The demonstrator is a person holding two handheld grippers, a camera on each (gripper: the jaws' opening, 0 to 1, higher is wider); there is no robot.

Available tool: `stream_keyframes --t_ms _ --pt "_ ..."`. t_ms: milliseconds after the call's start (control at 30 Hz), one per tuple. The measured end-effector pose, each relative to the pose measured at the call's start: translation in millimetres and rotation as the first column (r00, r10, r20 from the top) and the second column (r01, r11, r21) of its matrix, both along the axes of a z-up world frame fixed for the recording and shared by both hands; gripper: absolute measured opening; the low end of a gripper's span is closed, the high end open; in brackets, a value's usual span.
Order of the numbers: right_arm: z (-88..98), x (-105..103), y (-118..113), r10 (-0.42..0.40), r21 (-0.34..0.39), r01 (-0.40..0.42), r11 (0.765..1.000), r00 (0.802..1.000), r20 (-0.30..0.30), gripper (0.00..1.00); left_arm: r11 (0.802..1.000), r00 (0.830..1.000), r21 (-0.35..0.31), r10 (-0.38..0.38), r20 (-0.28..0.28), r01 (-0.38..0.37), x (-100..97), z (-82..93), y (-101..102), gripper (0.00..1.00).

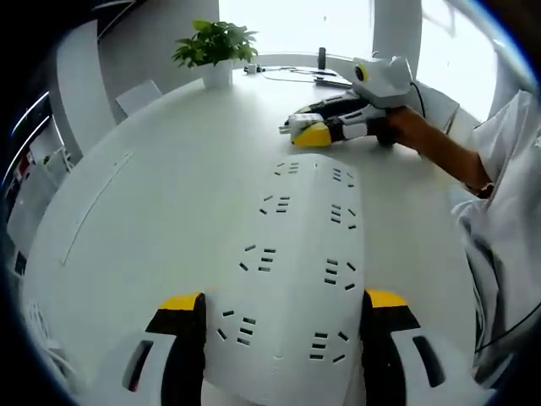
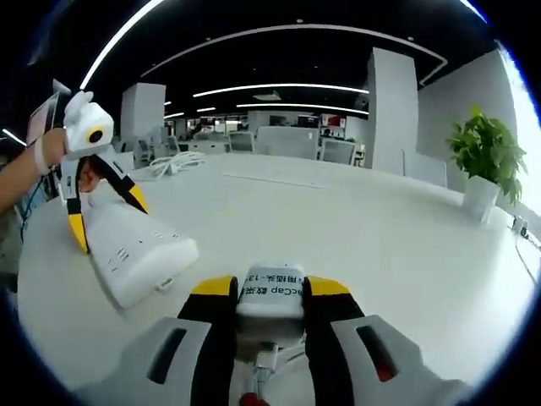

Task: Straighten the power strip on the desk, plug the charger into it

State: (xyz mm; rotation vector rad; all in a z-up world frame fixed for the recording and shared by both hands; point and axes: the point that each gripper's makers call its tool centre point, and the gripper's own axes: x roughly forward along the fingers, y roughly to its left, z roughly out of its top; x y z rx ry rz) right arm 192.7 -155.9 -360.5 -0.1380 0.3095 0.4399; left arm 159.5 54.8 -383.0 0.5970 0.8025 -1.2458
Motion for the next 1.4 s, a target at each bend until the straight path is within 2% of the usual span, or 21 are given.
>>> stream_keyframes --t_ms 233,300,500,567,667,733,800,833,900,933,1033,1100,1200,1233,1333,1400 --pt "0.5 -3.0 6.3 0.174 0.010 -0.174 0.985 0.985 -0.002 0.30 1.000 1.000 0.006 0.001 -0.002 -0.001 -0.9 -0.2 -0.7 0.75" --pt "-0.2 -5.0 9.6 0.244 -0.014 -0.244 0.970 0.970 0.005 0.30 1.000 1.000 0.005 0.002 -0.002 -0.002 -1.1 -0.3 -0.9 0.75" --pt "-0.5 -5.4 10.9 0.300 0.009 -0.300 0.954 0.954 -0.002 0.30 1.000 1.000 0.009 0.004 -0.003 -0.004 -1.6 -0.4 -1.1 0.75" --pt "-1.0 -6.1 12.3 0.306 0.002 -0.306 0.952 0.952 -0.005 0.30 1.000 1.000 0.009 0.005 -0.003 -0.005 -2.0 -0.5 -1.2 0.75" --pt "-2.3 -5.9 10.0 0.299 -0.091 -0.297 0.951 0.954 0.012 0.33 1.000 1.000 0.009 0.005 -0.003 -0.005 -2.3 -0.6 -1.2 0.75" --pt "-2.9 -6.7 6.0 0.254 -0.074 -0.254 0.964 0.967 -0.005 0.34 1.000 1.000 0.009 0.005 -0.003 -0.005 -2.5 -0.6 -1.4 0.75" --pt "-0.9 -9.1 3.7 0.213 -0.004 -0.213 0.977 0.977 -0.022 0.36 1.000 1.000 0.007 0.005 -0.002 -0.005 -2.6 -0.6 -1.4 0.75" --pt "0.0 -9.7 3.2 0.205 0.008 -0.205 0.979 0.978 -0.022 0.37 1.000 1.000 0.005 0.005 -0.002 -0.005 -2.7 -0.6 -1.4 0.75" --pt "0.5 -11.6 3.6 0.202 0.004 -0.202 0.979 0.979 -0.015 0.37 1.000 1.000 0.004 0.005 -0.002 -0.005 -2.7 -0.6 -1.3 0.75" --pt "0.5 -12.6 5.1 0.208 -0.021 -0.208 0.978 0.978 -0.006 0.36 1.000 1.000 0.004 0.004 -0.003 -0.004 -2.8 -0.6 -1.3 0.75" --pt "0.1 -11.3 7.0 0.203 -0.038 -0.203 0.978 0.979 0.000 0.29 1.000 1.000 0.003 0.002 -0.003 -0.002 -2.7 -0.7 -1.4 0.75" --pt "0.3 -9.8 5.3 0.174 0.006 -0.174 0.985 0.985 -0.017 0.29 1.000 1.000 0.003 0.002 -0.003 -0.002 -2.6 -0.7 -1.4 0.75" --pt "0.6 -8.5 5.6 0.171 -0.011 -0.171 0.985 0.985 -0.015 0.29 1.000 1.000 -0.001 0.003 -0.002 -0.003 -2.4 -0.6 -1.4 0.75" --pt "0.6 -7.6 5.1 0.167 -0.006 -0.167 0.986 0.986 -0.024 0.29 1.000 1.000 -0.001 0.003 -0.002 -0.003 -2.4 -0.6 -1.3 0.75" --pt "0.3 -9.1 7.6 0.165 0.068 -0.159 0.985 0.981 -0.106 0.28 1.000 1.000 -0.002 0.003 -0.002 -0.003 -2.3 -0.6 -1.3 0.75" --pt "1.7 -9.2 10.7 0.191 0.058 -0.185 0.981 0.972 -0.135 0.28 1.000 1.000 -0.003 0.002 -0.002 -0.002 -2.2 -0.6 -1.6 0.75"
